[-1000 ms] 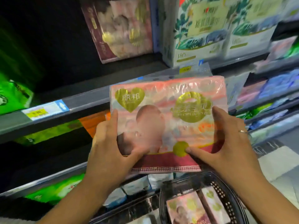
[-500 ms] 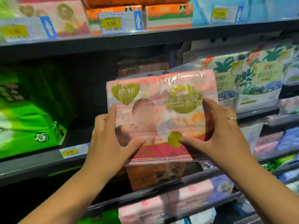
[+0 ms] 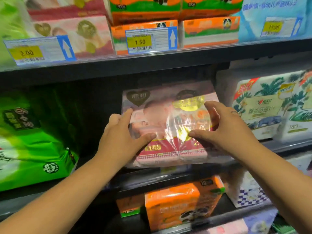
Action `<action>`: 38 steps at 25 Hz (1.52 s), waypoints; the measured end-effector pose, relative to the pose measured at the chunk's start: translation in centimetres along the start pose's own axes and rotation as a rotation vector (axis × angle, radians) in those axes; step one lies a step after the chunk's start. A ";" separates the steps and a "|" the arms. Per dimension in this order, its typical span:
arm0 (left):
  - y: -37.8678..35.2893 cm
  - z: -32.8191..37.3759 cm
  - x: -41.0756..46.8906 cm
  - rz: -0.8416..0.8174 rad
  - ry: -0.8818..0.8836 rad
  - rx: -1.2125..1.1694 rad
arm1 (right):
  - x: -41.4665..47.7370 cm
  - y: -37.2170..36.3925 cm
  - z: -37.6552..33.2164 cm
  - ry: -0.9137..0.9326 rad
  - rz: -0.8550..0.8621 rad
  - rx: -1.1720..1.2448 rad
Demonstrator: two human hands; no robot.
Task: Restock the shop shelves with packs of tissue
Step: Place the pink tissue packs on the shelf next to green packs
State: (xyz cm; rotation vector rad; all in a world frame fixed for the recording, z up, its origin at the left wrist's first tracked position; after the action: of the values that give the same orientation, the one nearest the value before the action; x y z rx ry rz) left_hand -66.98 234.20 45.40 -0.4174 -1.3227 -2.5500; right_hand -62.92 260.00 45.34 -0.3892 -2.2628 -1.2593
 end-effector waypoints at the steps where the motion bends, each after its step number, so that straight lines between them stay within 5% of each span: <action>1: -0.4 0.0 1.0 0.010 0.004 0.020 | 1.0 -0.5 0.2 0.001 0.006 -0.004; 11: -8.2 -1.1 6.9 -0.084 0.005 0.425 | 5.8 -7.4 5.3 -0.059 -0.224 -0.313; 14: -9.0 -1.3 7.9 0.013 -0.115 0.281 | 6.9 -7.8 6.1 -0.087 -0.302 -0.456; 18: -10.5 -1.9 9.8 0.072 -0.168 0.155 | 8.5 -8.7 4.0 0.299 -0.241 -0.858; 27: -14.1 -1.0 12.1 0.007 -0.069 0.209 | 8.8 -12.7 7.6 0.241 -0.576 -0.820; 34: -12.2 -1.2 10.4 -0.166 -0.184 0.393 | 6.6 -11.4 6.3 0.048 -0.561 -0.601; 38: -8.8 -0.8 8.4 -0.202 -0.176 0.601 | 4.0 -9.4 4.8 -0.043 -0.415 -0.535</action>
State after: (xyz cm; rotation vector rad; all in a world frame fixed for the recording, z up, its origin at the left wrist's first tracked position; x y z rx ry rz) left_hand -77.86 237.78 41.30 -0.4021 -2.1895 -2.1329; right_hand -72.19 259.14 38.88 -0.1280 -2.0764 -2.0961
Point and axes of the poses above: each hand's wrist, its own x-axis towards the middle knuckle, its own y-axis out of the back of the hand, z = x × y, the point moved 5 cm from there along x, towards the middle knuckle, and after that the axes turned 13 degrees about y, right-handed, at the moved point
